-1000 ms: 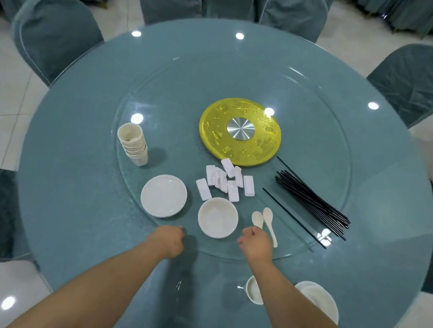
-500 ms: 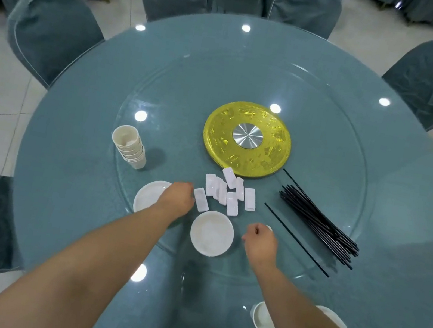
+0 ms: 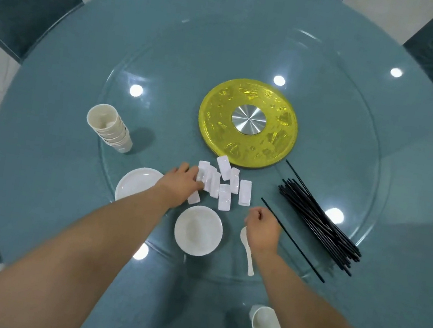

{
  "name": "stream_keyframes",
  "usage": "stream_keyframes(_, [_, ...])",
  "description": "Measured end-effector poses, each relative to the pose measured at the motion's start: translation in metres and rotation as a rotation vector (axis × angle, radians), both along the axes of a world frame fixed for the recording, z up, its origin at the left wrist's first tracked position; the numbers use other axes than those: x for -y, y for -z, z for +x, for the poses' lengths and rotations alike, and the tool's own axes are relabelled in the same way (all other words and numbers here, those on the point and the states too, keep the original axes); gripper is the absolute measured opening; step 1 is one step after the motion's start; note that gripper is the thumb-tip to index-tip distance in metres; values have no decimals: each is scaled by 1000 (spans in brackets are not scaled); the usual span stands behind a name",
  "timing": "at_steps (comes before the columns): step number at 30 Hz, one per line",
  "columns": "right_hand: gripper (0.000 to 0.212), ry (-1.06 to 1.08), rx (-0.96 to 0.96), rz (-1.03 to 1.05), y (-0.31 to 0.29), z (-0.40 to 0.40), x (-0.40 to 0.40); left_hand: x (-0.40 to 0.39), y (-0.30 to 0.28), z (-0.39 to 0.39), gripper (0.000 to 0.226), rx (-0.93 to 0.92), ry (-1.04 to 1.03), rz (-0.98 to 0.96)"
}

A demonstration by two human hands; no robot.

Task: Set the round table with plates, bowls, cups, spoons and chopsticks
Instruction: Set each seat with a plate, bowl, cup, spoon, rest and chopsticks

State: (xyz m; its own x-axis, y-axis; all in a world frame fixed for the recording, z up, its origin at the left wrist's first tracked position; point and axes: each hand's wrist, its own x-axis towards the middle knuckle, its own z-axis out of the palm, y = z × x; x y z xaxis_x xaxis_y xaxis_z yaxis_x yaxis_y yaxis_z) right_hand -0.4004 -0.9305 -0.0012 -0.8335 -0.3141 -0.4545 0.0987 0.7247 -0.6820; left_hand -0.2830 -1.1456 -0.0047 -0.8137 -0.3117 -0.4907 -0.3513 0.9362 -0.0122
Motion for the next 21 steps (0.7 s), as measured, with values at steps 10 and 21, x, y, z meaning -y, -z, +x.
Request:
stream_keyframes(10, [22,-18,3,-38,-19,5,-3,2,-34,9,40,-71,-21,-29])
stream_keyframes(21, [14,-89,115,-228,-72,35,-34,-87,-94,-1,44,-226,-164,249])
